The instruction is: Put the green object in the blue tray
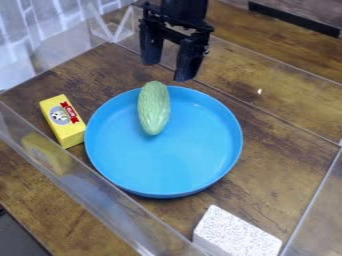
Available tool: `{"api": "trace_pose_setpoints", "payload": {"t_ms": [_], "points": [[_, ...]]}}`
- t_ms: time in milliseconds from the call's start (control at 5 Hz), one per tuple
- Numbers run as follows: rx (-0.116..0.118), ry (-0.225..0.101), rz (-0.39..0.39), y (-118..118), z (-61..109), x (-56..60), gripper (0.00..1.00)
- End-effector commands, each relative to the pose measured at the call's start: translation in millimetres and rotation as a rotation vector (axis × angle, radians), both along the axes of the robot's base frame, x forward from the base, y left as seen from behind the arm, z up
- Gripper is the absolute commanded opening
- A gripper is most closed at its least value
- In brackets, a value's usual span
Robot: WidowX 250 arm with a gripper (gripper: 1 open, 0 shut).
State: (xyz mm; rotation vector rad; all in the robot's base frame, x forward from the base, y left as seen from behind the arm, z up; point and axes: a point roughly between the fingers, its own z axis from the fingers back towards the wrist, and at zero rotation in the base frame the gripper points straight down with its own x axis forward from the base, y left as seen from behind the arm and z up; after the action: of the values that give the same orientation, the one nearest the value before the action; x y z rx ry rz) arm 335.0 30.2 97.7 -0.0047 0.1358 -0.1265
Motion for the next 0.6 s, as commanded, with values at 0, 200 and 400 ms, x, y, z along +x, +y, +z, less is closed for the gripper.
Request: {"api": "trace_pose_setpoints", "payload": {"t_ms": [0,200,400], "points": [[0.007,-0.071,0.018,9.8,20.8,6.6,1.0],[0.004,-0.073,0.015,10.7,21.8,6.4,1.0],[0.005,-0.076,0.012,10.6,22.4,7.3,1.0]]}}
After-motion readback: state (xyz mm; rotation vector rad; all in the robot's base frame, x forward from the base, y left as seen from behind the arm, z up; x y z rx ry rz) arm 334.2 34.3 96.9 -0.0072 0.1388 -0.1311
